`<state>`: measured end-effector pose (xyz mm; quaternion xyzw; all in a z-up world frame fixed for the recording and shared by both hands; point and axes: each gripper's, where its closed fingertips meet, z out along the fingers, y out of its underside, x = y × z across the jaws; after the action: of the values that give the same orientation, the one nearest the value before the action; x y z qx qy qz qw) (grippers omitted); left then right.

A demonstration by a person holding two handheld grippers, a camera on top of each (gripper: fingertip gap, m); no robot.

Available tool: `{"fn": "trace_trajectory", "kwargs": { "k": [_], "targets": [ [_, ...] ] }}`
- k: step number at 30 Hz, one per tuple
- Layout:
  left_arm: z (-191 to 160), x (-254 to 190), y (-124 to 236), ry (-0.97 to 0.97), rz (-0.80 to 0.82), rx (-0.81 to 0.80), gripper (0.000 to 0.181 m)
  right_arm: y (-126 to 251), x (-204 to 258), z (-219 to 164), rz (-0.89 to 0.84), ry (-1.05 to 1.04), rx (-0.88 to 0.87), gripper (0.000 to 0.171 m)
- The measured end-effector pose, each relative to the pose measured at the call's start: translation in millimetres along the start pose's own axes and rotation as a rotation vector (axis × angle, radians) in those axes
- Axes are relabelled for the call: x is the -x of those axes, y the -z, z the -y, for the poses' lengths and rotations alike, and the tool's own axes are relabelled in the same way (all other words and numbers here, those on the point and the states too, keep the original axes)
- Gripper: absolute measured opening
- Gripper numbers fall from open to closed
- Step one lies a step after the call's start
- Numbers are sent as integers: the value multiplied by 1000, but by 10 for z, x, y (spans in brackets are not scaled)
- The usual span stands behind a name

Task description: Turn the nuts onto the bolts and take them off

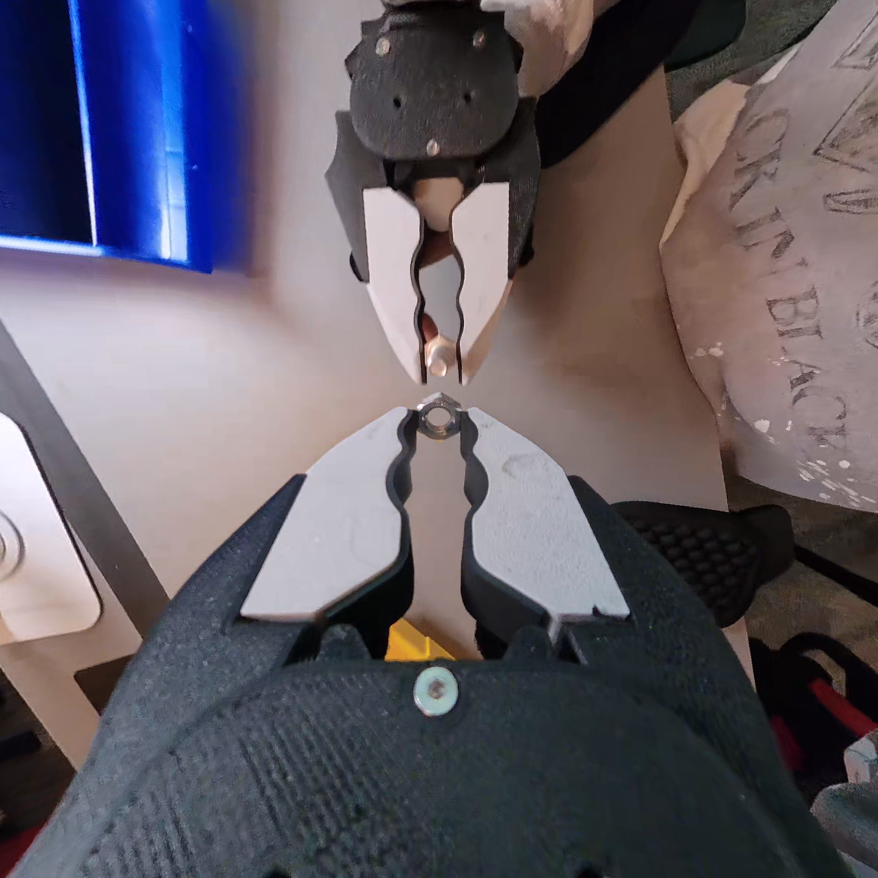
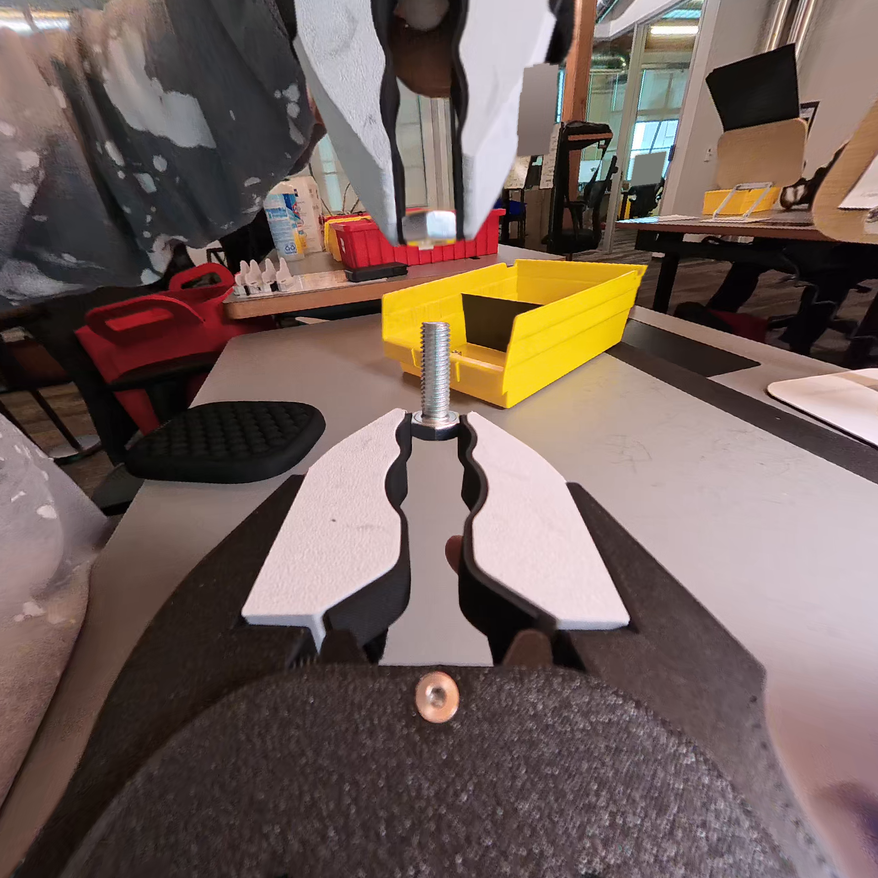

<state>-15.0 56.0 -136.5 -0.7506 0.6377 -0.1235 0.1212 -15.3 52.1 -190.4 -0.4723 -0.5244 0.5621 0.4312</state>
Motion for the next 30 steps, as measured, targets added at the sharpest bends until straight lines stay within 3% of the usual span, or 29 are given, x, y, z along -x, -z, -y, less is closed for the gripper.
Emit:
{"fn": "trace_trajectory", "kwargs": {
  "k": [8,30],
  "targets": [
    [142,-31,-209,-38,-47,64,18,7,36,50,-1,15,-16,18],
    [211,-57,-185,-27,-31,-35,20,16,50,115,-5,26,-75,18]
  ]
}}
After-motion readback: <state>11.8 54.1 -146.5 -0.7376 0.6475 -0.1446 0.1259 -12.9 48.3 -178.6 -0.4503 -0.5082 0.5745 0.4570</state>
